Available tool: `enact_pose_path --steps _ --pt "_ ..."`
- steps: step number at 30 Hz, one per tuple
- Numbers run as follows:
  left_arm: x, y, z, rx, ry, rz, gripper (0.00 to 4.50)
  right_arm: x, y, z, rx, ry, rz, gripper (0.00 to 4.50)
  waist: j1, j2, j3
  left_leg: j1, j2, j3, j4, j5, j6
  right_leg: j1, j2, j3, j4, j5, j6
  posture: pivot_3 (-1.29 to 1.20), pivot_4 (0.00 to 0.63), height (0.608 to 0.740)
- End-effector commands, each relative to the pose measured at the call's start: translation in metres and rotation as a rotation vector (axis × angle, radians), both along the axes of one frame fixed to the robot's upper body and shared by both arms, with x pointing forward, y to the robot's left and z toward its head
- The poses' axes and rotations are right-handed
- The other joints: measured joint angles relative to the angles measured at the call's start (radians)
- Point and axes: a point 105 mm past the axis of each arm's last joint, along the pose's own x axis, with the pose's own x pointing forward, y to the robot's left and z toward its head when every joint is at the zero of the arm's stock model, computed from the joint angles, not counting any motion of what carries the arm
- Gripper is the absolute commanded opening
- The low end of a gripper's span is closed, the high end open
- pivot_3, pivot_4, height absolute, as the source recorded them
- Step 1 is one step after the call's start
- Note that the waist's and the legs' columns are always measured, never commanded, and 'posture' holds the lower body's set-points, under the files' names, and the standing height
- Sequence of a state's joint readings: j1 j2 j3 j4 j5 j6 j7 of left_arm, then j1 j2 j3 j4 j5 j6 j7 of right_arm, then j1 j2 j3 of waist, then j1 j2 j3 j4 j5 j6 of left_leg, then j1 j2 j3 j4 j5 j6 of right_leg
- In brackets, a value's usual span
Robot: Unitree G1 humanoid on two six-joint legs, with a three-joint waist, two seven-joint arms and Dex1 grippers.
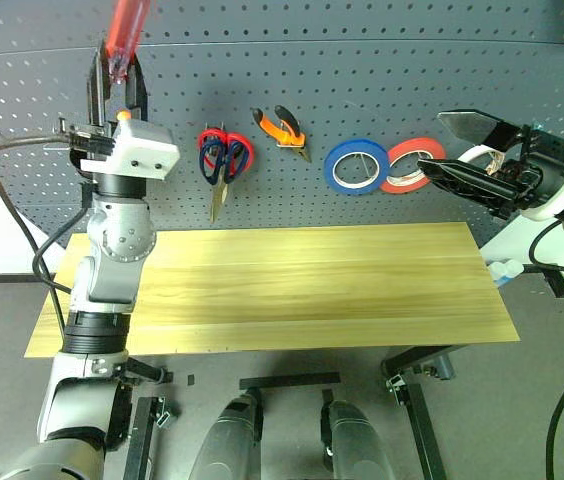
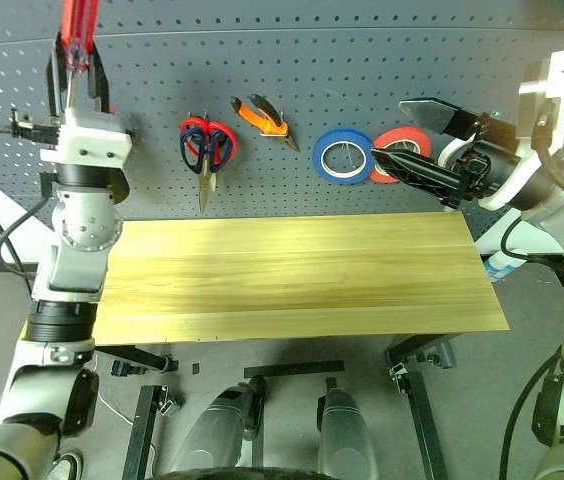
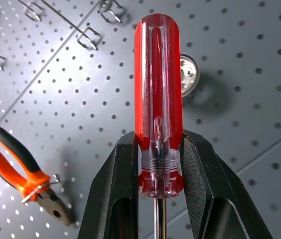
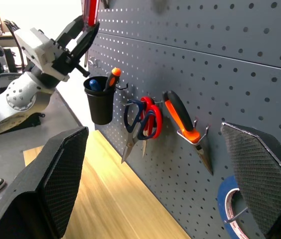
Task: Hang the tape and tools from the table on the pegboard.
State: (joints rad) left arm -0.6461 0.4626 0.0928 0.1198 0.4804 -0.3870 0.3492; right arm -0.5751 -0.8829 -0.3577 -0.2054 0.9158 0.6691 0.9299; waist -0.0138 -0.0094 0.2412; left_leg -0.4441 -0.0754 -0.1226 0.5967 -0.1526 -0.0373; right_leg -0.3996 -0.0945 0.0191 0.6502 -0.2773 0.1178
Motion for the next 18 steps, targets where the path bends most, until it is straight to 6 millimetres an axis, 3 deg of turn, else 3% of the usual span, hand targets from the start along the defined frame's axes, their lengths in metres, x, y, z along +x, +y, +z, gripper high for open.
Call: enact_pose_path --steps 1,11,18 --pt "-0.004 0.014 0.014 -0.002 -0.08 0.037 0.81 -0.005 -0.003 0.011 -0.005 -0.053 -0.012 4.5 -0.001 0.0 0.0 0.0 0.0 0.0 0.0 0.0 0.0 0.0 0.0 0.0 0.0 0.0 0.0 -0.06 0.182 0.738" --pt "0.01 0.039 0.007 -0.048 -0.079 0.097 0.81 -0.007 -0.006 0.011 -0.016 -0.042 -0.036 4.5 -0.005 0.0 0.0 0.0 0.0 0.0 0.0 0.0 0.0 0.0 0.0 0.0 0.001 0.0 0.0 -0.08 0.193 0.738" --pt "0.026 0.057 -0.013 -0.182 -0.033 0.111 0.81 -0.008 -0.008 0.013 -0.023 -0.035 -0.047 4.5 -0.005 0.0 0.0 0.0 0.0 0.0 0.0 0.0 0.0 -0.001 0.0 0.0 0.001 0.0 0.0 -0.1 0.201 0.738"
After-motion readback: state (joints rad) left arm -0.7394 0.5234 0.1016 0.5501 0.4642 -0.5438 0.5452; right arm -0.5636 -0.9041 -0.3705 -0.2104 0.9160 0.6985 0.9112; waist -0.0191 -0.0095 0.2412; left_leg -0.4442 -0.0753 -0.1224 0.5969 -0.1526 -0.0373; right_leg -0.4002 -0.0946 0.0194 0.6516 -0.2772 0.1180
